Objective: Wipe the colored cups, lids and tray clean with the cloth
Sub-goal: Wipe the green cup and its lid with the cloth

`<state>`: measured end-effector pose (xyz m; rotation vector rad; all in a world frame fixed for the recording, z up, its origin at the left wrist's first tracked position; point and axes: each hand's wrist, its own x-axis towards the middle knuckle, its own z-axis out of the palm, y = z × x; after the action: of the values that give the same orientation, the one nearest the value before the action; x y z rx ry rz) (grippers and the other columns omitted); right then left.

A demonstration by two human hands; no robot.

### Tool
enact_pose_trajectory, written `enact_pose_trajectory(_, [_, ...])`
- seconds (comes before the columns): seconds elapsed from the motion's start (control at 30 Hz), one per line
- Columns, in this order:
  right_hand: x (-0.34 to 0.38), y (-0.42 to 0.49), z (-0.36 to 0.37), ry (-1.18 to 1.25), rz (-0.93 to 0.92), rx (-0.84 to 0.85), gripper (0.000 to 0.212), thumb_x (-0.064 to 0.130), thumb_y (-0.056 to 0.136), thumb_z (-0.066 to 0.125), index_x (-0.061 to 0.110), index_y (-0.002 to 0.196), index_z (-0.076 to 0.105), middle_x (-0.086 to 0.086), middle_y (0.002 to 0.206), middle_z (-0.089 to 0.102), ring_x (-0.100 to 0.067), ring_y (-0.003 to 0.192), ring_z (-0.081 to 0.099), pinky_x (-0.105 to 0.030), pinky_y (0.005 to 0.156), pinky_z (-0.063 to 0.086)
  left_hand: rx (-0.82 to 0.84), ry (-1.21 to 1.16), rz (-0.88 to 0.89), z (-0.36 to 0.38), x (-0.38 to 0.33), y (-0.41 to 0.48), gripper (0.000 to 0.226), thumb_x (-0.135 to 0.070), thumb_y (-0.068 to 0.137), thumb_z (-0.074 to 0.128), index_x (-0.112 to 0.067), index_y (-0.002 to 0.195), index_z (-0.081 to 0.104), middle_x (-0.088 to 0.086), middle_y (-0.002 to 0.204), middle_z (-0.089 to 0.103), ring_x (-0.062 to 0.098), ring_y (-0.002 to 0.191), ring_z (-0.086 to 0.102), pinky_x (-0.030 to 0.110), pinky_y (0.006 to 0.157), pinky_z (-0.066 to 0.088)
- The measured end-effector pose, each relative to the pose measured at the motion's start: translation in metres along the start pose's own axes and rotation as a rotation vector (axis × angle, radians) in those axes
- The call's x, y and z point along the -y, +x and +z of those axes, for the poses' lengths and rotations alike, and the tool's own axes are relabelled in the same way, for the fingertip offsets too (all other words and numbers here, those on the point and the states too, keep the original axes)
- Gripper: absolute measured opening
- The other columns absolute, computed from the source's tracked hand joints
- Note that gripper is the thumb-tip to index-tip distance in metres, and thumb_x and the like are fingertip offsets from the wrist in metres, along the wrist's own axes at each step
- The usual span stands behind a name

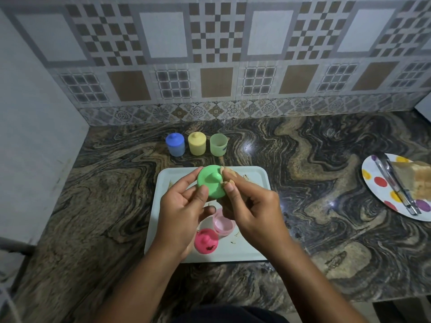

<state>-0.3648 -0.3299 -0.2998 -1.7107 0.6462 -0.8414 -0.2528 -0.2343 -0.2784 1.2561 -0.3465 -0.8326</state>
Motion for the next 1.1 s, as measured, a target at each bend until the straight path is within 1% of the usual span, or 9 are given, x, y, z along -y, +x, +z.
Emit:
enact_pose_trajectory(0.1, [0.001,0.008,-0.004,0.024,0.079,-0.02,0.028,0.029,0.097,0.061,0.021,0.121,0.074,0.005,0.112,0.076,-0.004,0.084,0.07,-0.048,0.077,0.063,0.049,0.007,-0.015,-0.002,-0.001,-0.002,0.038,-0.006,0.095,0.054,-0.012,0.133,0.059,0.008,0.098,0.076,0.014,0.075,0.065,0.024,0.061,0.054])
enact_pose_trajectory(0.3, [0.004,0.009,0.001,0.137,0.192,0.016,0.028,0.029,0.099,0.061,0.022,0.123,0.073,0.007,0.122,0.073,-0.018,0.102,0.074,-0.051,0.08,0.062,0.051,0.008,0.02,0.01,0.007,-0.007,0.076,-0.014,0.081,0.063,-0.014,0.15,0.033,0.004,0.119,0.073,0.021,0.112,0.068,0.05,0.092,0.056])
enact_pose_trajectory(0.47, [0.011,-0.002,0.003,0.056,0.037,0.012,0.025,0.025,0.1,0.061,0.036,0.121,0.071,-0.004,0.098,0.077,-0.037,0.073,0.072,-0.054,0.064,0.059,-0.064,-0.054,0.015,0.003,0.001,-0.001,0.053,-0.021,0.079,0.065,-0.012,0.131,0.056,0.009,0.099,0.077,0.018,0.086,0.074,0.027,0.062,0.056])
enact_pose_trajectory(0.57, [0.01,0.006,0.0,0.046,0.09,-0.034,0.028,0.03,0.098,0.061,0.023,0.122,0.073,0.005,0.081,0.077,-0.018,0.063,0.071,-0.052,0.062,0.061,0.018,-0.016,-0.015,-0.002,-0.002,-0.003,0.044,-0.02,0.082,0.063,-0.014,0.126,0.063,0.007,0.092,0.077,0.016,0.071,0.066,0.023,0.055,0.052])
enact_pose_trajectory(0.67, [0.007,0.012,-0.003,0.061,0.139,-0.023,0.027,0.029,0.098,0.062,0.019,0.12,0.074,0.009,0.109,0.077,-0.024,0.077,0.077,-0.051,0.064,0.063,0.078,0.007,-0.015,-0.001,-0.001,-0.006,0.047,-0.019,0.084,0.06,-0.014,0.131,0.06,0.007,0.099,0.076,0.015,0.082,0.071,0.028,0.061,0.056])
enact_pose_trajectory(0.83, [0.008,0.01,0.005,0.115,0.155,0.021,0.033,0.037,0.095,0.061,0.024,0.123,0.072,0.01,0.12,0.073,-0.024,0.106,0.073,-0.053,0.082,0.061,0.033,-0.055,-0.009,0.006,0.001,-0.006,0.069,-0.013,0.078,0.065,-0.021,0.142,0.041,0.007,0.114,0.074,0.02,0.104,0.072,0.038,0.074,0.061])
enact_pose_trajectory(0.9, [0.012,0.007,0.007,0.109,0.114,0.034,0.026,0.032,0.098,0.061,0.031,0.121,0.073,0.005,0.109,0.077,-0.037,0.093,0.074,-0.056,0.073,0.061,-0.065,-0.1,-0.006,0.005,-0.002,-0.004,0.059,-0.018,0.076,0.067,-0.012,0.133,0.054,0.009,0.104,0.077,0.017,0.092,0.074,0.028,0.064,0.058])
enact_pose_trajectory(1.0, [0.018,0.002,0.006,0.03,0.002,0.02,0.027,0.022,0.1,0.062,0.042,0.116,0.07,-0.009,0.094,0.076,-0.025,0.068,0.074,-0.052,0.062,0.059,-0.077,-0.09,-0.011,-0.002,-0.007,-0.001,0.05,-0.02,0.077,0.067,-0.013,0.126,0.062,0.007,0.098,0.077,0.013,0.083,0.072,0.022,0.058,0.054])
enact_pose_trajectory(1.1, [0.02,0.005,0.003,0.047,0.038,0.009,0.024,0.019,0.1,0.061,0.025,0.12,0.073,0.011,0.065,0.07,-0.019,0.053,0.067,-0.051,0.058,0.059,0.009,-0.056,-0.037,-0.007,-0.009,-0.002,0.044,-0.02,0.08,0.064,-0.017,0.124,0.065,0.006,0.1,0.077,0.012,0.082,0.07,0.021,0.057,0.052])
